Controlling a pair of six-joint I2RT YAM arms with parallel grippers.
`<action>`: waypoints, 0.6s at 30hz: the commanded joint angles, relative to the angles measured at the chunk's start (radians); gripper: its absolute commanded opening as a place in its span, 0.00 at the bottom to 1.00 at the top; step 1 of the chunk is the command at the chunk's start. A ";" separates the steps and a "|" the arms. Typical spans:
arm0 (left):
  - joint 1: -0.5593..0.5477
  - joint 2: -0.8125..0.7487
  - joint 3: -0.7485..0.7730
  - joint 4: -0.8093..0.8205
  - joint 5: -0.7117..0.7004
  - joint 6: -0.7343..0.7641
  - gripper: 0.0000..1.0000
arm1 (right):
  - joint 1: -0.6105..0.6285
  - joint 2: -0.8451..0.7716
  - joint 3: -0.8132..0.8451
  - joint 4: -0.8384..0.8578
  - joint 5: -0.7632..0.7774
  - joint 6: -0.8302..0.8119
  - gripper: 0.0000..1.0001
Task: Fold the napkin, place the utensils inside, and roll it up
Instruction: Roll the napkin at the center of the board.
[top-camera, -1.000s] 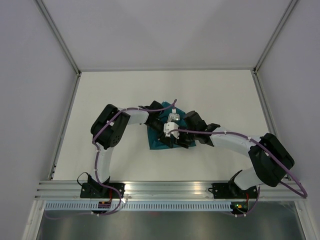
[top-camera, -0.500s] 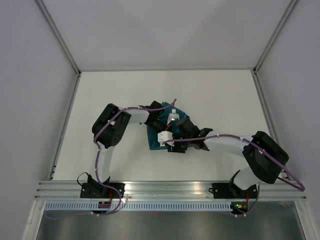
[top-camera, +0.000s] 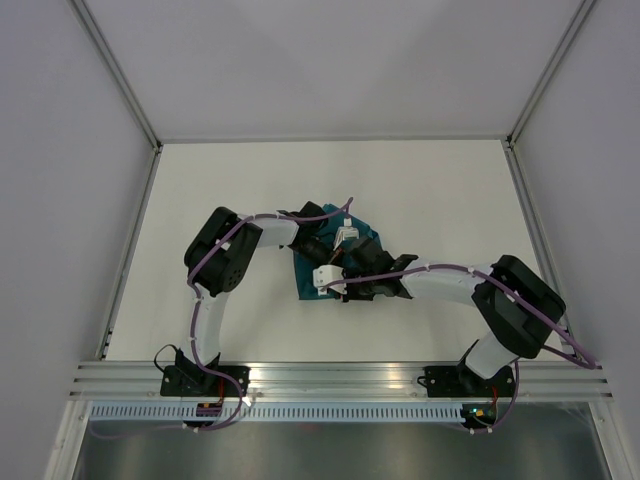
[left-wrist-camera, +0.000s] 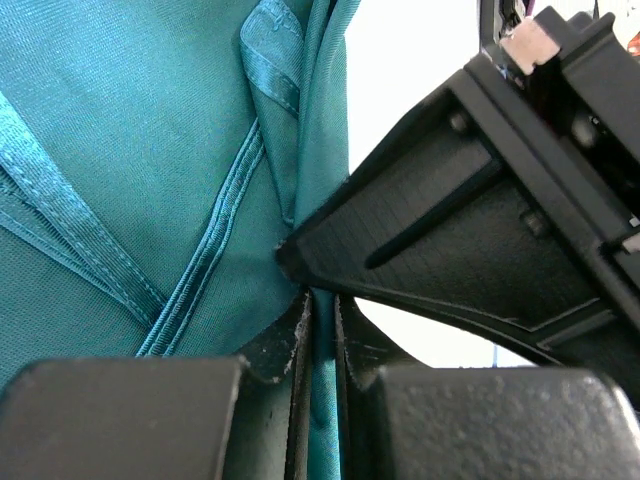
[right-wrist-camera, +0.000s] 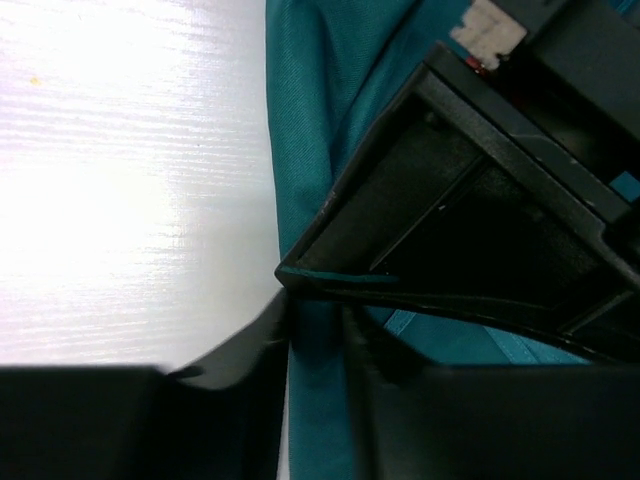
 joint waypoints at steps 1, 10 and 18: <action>0.001 0.015 0.020 -0.013 0.002 0.012 0.02 | 0.004 0.029 0.034 -0.063 0.001 -0.019 0.24; 0.021 -0.038 0.027 -0.005 0.002 -0.024 0.38 | 0.004 0.044 0.060 -0.144 -0.032 -0.011 0.15; 0.076 -0.113 0.011 0.070 -0.033 -0.104 0.48 | -0.017 0.099 0.142 -0.246 -0.133 -0.005 0.13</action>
